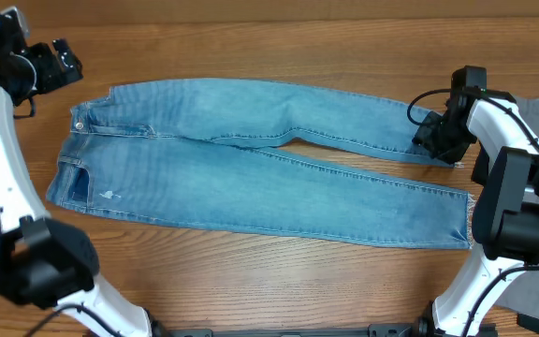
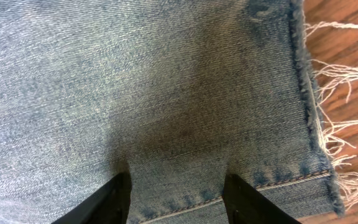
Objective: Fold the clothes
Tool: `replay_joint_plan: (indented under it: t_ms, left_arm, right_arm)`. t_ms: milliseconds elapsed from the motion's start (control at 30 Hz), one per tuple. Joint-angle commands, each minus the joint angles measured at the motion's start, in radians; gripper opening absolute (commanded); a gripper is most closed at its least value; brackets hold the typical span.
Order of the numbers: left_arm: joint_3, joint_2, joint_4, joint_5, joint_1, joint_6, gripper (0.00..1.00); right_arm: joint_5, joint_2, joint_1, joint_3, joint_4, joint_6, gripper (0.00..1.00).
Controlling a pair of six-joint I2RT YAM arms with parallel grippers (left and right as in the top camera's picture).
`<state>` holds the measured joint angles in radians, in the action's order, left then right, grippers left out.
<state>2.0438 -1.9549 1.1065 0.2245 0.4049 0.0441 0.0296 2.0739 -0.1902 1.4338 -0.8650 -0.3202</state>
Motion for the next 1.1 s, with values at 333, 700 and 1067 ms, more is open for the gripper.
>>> replay_joint_plan:
  t_ms: [333,700,1067]
  left_arm:
    - [-0.002,-0.374,-0.203,0.003,0.016,0.077,1.00]
    - [-0.002,-0.400,-0.198,0.163,0.087,0.353,1.00]
    - [-0.009,-0.410,-0.178,0.192,0.106,0.388,1.00]
  right_arm:
    - [-0.028,0.031,-0.019,-0.072,-0.001,0.037,0.57]
    - [-0.029,0.031,-0.019,-0.073,-0.011,0.038,0.59]
    - [-0.040,0.031,-0.019,-0.073,-0.006,0.041,0.59]
